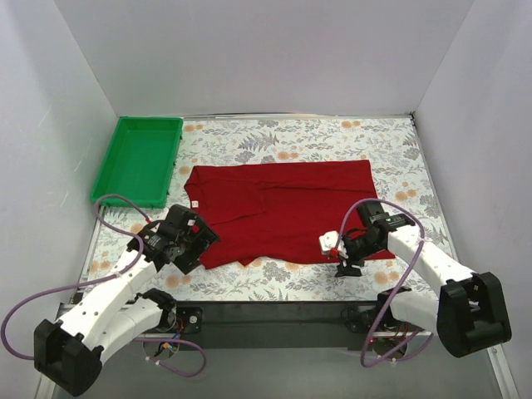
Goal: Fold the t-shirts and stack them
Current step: Fold the tshirt
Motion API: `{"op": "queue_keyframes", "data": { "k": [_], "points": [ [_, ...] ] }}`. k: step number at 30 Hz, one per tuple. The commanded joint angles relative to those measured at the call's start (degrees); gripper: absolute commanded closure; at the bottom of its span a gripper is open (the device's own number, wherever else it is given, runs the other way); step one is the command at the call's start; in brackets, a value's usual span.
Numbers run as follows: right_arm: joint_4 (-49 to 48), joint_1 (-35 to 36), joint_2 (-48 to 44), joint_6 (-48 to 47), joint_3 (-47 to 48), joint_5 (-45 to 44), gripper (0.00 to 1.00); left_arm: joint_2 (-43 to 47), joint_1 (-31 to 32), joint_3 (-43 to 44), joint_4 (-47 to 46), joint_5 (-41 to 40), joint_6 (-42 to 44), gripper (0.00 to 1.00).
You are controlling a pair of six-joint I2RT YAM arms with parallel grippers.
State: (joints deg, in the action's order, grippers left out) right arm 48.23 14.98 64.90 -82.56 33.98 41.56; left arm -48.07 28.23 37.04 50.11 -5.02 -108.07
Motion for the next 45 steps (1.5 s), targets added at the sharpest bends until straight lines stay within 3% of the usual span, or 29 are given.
{"op": "queue_keyframes", "data": {
  "k": [1, 5, 6, 8, 11, 14, 19, 40, 45],
  "points": [
    [-8.4, 9.9, -0.9, 9.1, -0.4, -0.5, 0.41, -2.4, -0.3, -0.6, 6.4, 0.3, -6.7, 0.19],
    [-17.9, 26.6, -0.1, 19.5, 2.7, -5.1, 0.44, -3.3, -0.4, 1.3, 6.2, -2.9, -3.6, 0.22],
    [-20.1, 32.8, 2.1, 23.7, 3.9, -7.8, 0.44, -2.3, -0.4, 2.2, 6.1, -4.8, -0.6, 0.22],
    [-25.0, 38.4, 5.7, 27.7, 9.3, -11.2, 0.46, 0.2, -0.4, 3.9, 2.8, -5.4, 4.2, 0.21],
    [-29.6, 48.5, 16.9, 32.3, 17.3, -16.5, 0.50, 8.5, -0.4, 3.3, -4.6, -4.2, 11.6, 0.18],
    [-32.2, 53.6, 24.6, 34.7, 22.3, -22.1, 0.56, 16.8, -0.4, 2.8, -9.2, -4.6, 14.7, 0.16],
    [-41.1, 55.1, 29.0, 38.4, 23.5, -27.0, 0.57, 22.2, -0.5, 2.5, -7.8, -7.5, 14.8, 0.15],
    [-41.5, 54.2, 38.6, 40.6, 27.0, -32.3, 0.62, 26.7, -0.5, 3.8, -3.4, -9.5, 14.6, 0.15],
    [-41.4, 53.7, 39.3, 40.9, 26.8, -31.7, 0.68, 27.3, -0.5, 4.0, -3.4, -9.9, 14.5, 0.15]
  ]
}}
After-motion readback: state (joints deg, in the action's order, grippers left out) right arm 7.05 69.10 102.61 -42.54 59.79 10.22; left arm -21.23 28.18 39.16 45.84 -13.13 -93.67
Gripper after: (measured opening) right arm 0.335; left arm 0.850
